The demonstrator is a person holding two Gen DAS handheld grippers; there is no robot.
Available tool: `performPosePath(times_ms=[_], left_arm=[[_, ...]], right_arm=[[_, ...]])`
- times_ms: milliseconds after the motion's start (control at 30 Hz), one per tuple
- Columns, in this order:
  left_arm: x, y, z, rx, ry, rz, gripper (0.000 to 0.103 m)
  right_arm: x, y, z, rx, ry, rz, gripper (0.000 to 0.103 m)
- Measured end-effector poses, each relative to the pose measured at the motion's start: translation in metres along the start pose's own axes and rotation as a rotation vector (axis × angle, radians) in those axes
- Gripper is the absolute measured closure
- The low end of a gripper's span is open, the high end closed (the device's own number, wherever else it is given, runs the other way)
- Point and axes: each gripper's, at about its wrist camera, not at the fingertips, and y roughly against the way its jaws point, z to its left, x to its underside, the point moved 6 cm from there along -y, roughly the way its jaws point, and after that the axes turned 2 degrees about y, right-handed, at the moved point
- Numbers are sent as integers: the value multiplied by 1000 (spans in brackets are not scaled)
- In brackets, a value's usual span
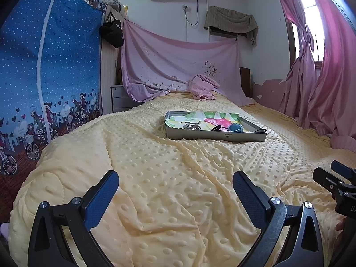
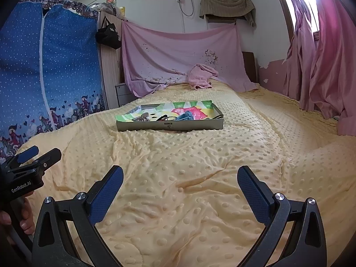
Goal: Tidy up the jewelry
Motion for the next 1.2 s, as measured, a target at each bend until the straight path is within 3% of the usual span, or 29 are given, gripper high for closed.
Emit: performPosePath(times_ms=[1200], left_arm=[[2, -1, 0, -4, -10, -2, 0]], right_arm=[[0, 0, -1, 1, 4, -3, 2]])
